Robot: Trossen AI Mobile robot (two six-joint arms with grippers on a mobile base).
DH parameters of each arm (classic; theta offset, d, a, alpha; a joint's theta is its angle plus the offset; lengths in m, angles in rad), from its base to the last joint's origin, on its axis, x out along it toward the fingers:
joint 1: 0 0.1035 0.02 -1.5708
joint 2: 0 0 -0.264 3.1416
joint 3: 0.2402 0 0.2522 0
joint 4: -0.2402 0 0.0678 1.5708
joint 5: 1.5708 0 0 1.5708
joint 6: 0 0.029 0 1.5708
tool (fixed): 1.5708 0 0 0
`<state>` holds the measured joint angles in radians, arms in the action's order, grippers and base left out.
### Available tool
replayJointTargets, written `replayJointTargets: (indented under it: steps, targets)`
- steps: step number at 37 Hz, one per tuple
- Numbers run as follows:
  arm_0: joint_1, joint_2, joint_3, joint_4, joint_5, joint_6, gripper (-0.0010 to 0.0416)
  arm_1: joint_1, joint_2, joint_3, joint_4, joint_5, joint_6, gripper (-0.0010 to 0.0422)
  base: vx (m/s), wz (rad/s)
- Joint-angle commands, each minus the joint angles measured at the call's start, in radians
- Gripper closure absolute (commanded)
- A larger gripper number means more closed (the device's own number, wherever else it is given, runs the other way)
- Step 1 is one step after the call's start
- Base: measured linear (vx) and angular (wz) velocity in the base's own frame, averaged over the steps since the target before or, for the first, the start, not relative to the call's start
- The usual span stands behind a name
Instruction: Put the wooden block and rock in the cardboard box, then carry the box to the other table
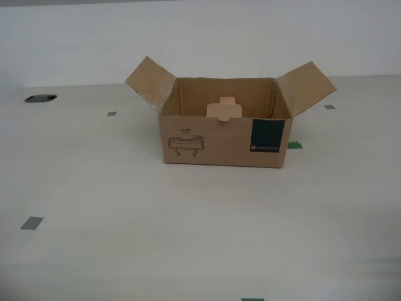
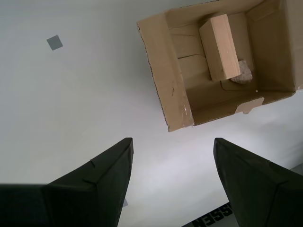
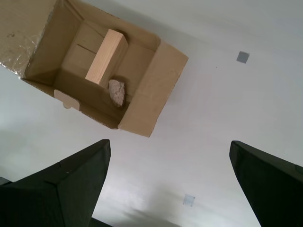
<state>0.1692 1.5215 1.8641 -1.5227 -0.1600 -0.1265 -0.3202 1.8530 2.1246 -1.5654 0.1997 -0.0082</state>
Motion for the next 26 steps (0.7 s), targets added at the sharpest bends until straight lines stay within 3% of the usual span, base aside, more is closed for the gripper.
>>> replayJointTargets:
  steps: [1, 26]
  targets:
    - [0.000, -0.001, 0.001, -0.007, 0.003, 0.005, 0.0054, -0.001, 0.000, 0.001, -0.009, -0.001, -0.008, 0.0183, 0.000, 0.000]
    - [0.000, 0.011, -0.022, -0.026, 0.003, 0.038, 0.0055, -0.002, 0.008, -0.019, 0.010, -0.001, -0.010, 0.0183, 0.000, 0.000]
